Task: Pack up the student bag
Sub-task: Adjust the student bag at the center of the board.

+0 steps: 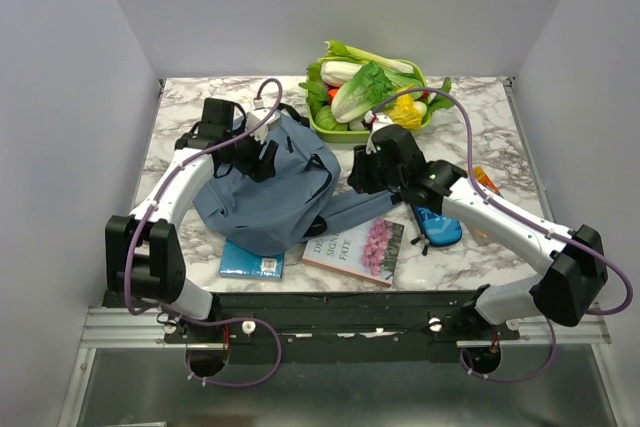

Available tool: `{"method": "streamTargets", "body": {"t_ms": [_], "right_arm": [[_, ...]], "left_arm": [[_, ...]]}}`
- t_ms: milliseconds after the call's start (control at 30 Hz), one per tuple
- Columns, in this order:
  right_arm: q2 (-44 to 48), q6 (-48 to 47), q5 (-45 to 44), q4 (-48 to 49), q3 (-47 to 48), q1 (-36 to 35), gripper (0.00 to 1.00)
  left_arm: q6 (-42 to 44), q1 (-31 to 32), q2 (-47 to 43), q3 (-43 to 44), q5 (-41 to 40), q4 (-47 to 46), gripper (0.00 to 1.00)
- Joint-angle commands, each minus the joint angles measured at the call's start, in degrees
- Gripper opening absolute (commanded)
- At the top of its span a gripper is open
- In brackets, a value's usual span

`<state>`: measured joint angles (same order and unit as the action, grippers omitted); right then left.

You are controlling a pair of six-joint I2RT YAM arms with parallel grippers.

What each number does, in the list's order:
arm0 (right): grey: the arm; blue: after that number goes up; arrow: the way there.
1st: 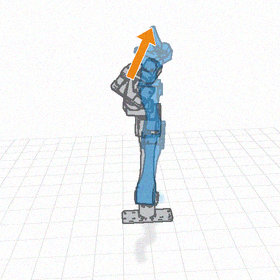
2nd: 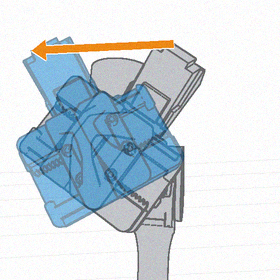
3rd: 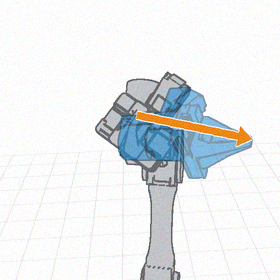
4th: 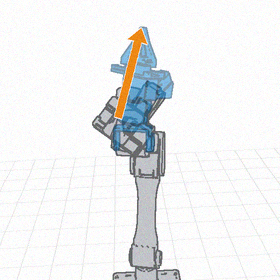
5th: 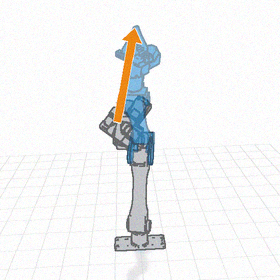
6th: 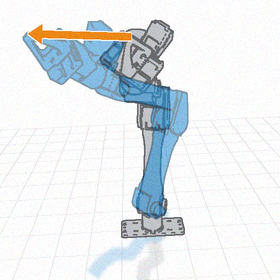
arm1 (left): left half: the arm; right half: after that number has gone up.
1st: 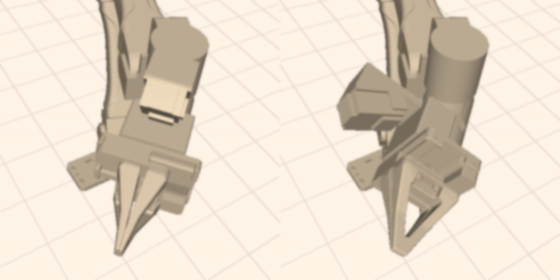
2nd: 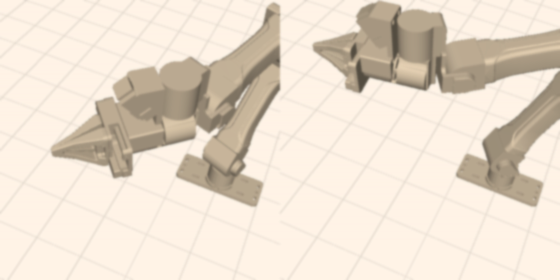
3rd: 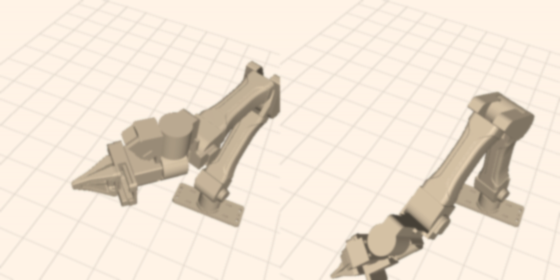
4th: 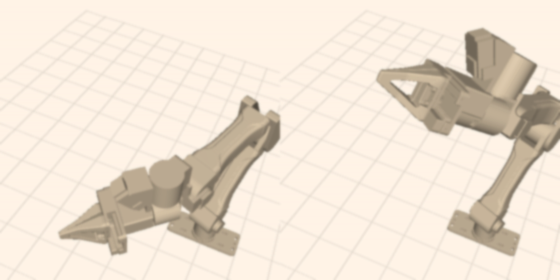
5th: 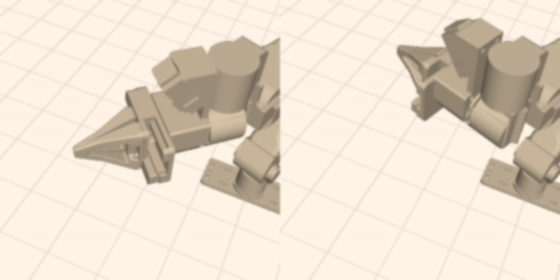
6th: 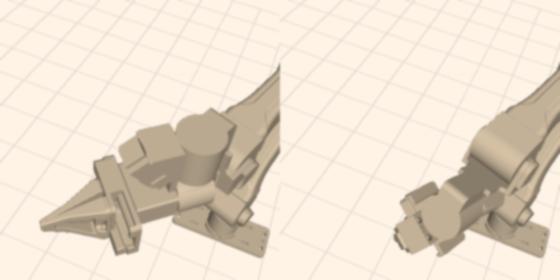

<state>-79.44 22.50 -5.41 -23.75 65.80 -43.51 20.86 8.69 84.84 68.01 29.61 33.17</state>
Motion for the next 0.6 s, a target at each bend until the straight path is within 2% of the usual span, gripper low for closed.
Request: {"method": "streamTargets", "body": {"t_ms": [0,67,200,300,333,400,433,500,567], "right_arm": [[0.7,0.0,2.2,0.1,-0.1,-0.4,0.57],[0.6,0.7,2.3,0.0,0.6,-1.0,0.71],[-0.2,1.1,2.1,-0.7,2.2,-1.5,0.72],[-0.5,1.2,2.2,-0.8,2.4,-1.7,0.72],[-0.7,1.3,2.2,-0.9,2.4,-1.7,0.72],[-0.8,1.5,2.2,-0.9,2.3,-1.8,0.72],[-0.7,1.6,2.2,-0.9,2.2,-1.8,0.72],[-0.8,1.7,2.3,-0.9,2.1,-1.9,0.71],[-0.5,1.8,2.2,-0.8,2.1,-1.8,0.69]], "left_arm": [[2.6,-0.3,2.7,-2.1,-2.8,-1.1,0.73],[2.7,-0.3,3.7,-2.3,-2.8,-2.0,0.74],[3.0,-0.3,5.1,-1.8,-1.4,-2.4,0.72],[3.4,-0.3,6.3,-1.2,0.3,-1.6,0.54],[3.4,-0.3,6.7,-1.0,0.6,-1.1,0.4],[3.6,-0.3,6.7,-0.5,1.2,-0.4,0.23],[3.6,-0.3,6.4,-0.6,1.2,-0.4,0.09],[3.6,-0.3,6.0,-0.8,0.6,-0.5,0.0],[3.3,-0.3,5.6,-0.2,0.1,0.0,0.0]]}}
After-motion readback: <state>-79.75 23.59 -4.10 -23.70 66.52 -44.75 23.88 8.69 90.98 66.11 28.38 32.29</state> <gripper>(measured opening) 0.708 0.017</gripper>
